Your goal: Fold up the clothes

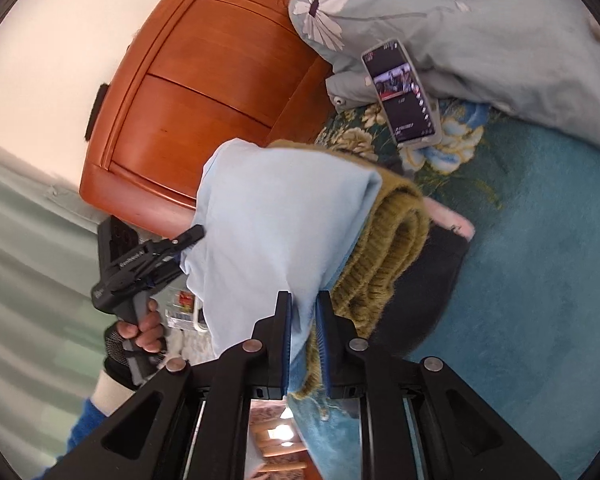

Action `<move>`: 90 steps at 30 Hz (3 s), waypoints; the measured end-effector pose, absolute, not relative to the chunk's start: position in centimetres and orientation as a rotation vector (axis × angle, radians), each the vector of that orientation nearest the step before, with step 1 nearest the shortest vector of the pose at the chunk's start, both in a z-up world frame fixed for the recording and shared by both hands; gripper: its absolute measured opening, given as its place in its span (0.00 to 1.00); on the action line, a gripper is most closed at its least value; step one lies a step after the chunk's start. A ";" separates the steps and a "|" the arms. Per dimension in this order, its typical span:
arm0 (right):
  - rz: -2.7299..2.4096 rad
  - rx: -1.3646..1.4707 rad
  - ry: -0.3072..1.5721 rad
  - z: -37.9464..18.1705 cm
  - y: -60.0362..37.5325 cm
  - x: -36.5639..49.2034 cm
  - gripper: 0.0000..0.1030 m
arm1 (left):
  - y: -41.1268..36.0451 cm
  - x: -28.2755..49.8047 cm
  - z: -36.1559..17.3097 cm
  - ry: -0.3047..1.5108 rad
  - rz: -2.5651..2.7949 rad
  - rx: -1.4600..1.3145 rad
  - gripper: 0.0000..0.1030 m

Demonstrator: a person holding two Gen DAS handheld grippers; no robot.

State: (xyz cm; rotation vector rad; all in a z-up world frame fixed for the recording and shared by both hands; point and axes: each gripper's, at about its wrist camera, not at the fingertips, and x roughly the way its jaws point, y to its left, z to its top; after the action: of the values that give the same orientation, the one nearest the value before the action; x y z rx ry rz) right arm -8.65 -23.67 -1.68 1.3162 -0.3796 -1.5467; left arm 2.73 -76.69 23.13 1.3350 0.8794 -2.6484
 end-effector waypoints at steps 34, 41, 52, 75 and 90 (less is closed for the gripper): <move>-1.703 1.156 -0.202 1.7 -24.4 -8.8 0.29 | -67.2 6.6 22.1 0.684 -2.601 1.233 0.48; -1.644 1.280 -0.142 -2.9 -22.8 -5.1 0.29 | -63.2 11.3 19.2 0.767 -2.542 1.188 0.49; -1.654 1.237 0.057 -5.3 -23.2 0.6 0.37 | -59.5 15.1 14.3 0.795 -2.395 1.273 0.62; -1.707 1.143 0.270 -6.8 -24.7 5.4 0.59 | -57.7 15.8 11.7 0.588 -2.453 1.261 1.00; -1.744 1.102 0.363 -7.5 -25.8 6.6 1.00 | -58.0 16.4 12.7 0.479 -2.506 1.119 1.00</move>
State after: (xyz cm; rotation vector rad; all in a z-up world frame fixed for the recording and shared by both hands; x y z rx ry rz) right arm 6.64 -25.77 -7.45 1.1024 0.3629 -1.7441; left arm 16.42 -58.01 12.72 1.1190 0.4789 -2.5056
